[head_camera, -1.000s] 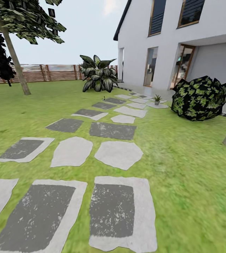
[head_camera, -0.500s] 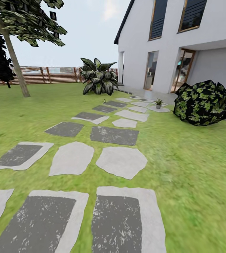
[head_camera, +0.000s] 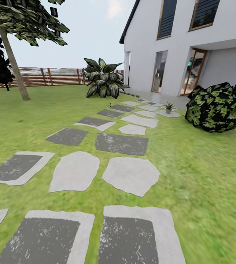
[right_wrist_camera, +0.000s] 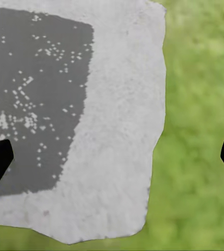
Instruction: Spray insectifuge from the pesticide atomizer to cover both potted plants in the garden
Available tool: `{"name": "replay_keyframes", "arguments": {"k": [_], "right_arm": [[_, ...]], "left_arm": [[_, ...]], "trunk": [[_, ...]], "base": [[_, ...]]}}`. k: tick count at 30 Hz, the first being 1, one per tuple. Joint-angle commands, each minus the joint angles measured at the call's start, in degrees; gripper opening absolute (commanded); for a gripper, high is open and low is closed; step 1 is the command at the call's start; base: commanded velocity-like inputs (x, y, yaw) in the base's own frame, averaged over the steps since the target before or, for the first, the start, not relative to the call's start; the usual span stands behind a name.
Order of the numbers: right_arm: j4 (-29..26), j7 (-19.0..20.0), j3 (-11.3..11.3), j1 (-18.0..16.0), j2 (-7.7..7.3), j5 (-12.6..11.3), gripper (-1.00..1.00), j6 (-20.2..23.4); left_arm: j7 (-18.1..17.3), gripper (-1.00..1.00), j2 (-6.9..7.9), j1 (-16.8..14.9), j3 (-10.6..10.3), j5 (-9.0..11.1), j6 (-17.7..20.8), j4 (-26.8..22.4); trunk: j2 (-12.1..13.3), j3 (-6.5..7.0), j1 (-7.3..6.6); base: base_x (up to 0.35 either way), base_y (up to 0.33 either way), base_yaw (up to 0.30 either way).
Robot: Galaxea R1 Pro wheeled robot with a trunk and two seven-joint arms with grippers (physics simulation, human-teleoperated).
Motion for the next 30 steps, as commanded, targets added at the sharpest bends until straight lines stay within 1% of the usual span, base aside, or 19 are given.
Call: {"name": "replay_keyframes", "arguments": {"k": [1,21,24,30], "right_arm": [[0.0,0.0,-0.1,0.0,0.01,0.0,1.00,-0.2],[0.0,-0.1,-0.1,0.0,0.01,0.0,1.00,-0.3],[0.0,-0.1,-0.1,0.0,0.01,0.0,1.00,-0.3],[-0.1,-0.1,-0.1,0.0,0.01,-0.1,1.00,-0.3]], "left_arm": [[0.0,1.00,-0.02,0.0,0.2,-0.1,-0.2,0.1],[0.0,1.00,-0.03,0.0,0.2,-0.2,-0.2,0.1],[0.0,1.00,-0.03,0.0,0.2,-0.2,-0.2,0.1],[0.0,1.00,-0.03,0.0,0.2,-0.2,-0.2,0.1]], "trunk": [[0.0,-0.05,0.03],[0.0,-0.05,0.03],[0.0,-0.05,0.03],[0.0,-0.05,0.03]], "base": [[0.337,0.121,0.000],[0.337,0.113,-0.003],[0.337,0.027,-0.161],[0.337,0.006,-0.257]]}}
